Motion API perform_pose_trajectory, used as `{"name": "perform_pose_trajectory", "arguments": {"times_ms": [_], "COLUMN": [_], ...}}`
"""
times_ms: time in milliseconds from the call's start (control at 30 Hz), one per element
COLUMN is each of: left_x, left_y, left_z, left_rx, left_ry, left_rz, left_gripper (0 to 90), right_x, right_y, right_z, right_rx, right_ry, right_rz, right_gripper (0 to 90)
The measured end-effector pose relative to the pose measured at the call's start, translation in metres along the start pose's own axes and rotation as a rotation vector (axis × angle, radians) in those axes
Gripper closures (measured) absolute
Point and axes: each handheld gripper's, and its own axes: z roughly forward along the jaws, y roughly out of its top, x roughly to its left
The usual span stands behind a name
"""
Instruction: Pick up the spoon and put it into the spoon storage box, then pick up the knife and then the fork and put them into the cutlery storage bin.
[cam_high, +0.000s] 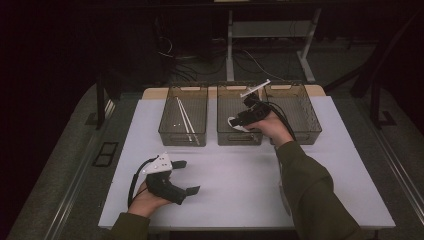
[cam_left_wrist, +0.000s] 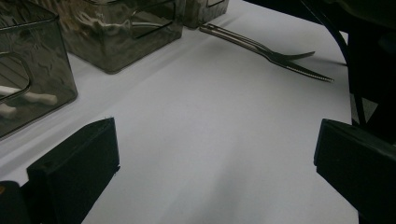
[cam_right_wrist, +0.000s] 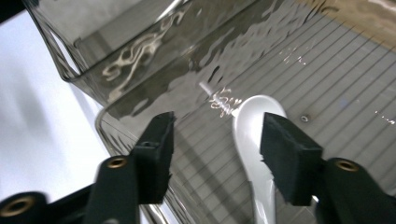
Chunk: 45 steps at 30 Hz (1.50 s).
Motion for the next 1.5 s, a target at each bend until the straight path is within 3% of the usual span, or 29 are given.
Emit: {"name": "perform_pose_trajectory", "arguments": {"times_ms": [267,567,833,1267,1500], "left_x": [0.000,-0.001,-0.001,-0.002,-0.001], "left_y": [0.000,0.000,0.000,0.000,0.000], "left_z": [-0.001,0.000,0.000,-0.001,-0.001], "left_rx": [0.004,0.003,0.003,0.001,-0.001], "left_ry": [0.005,0.006,0.009,0.014,0.017], "left_rz": [0.000,-0.006,-0.005,-0.008,-0.009], "left_gripper": [0.0,0.0,0.0,0.0,0.0], "right_x": [0.003,0.003,0.005,0.010,0.017], "right_y": [-0.005,-0.030,-0.061,-0.109,-0.133], "right_z": [-0.025,-0.063,-0.084,-0.099,-0.105], "right_rx": [-0.070,-0.152,-0.159,-0.147,-0.104], "right_ry": [0.013,0.024,0.013,0.020,0.031], "right_rz": [0.011,0.000,-0.012,-0.014,-0.022], "right_gripper": [34.4,34.1,34.1,34.2,44.2]}}
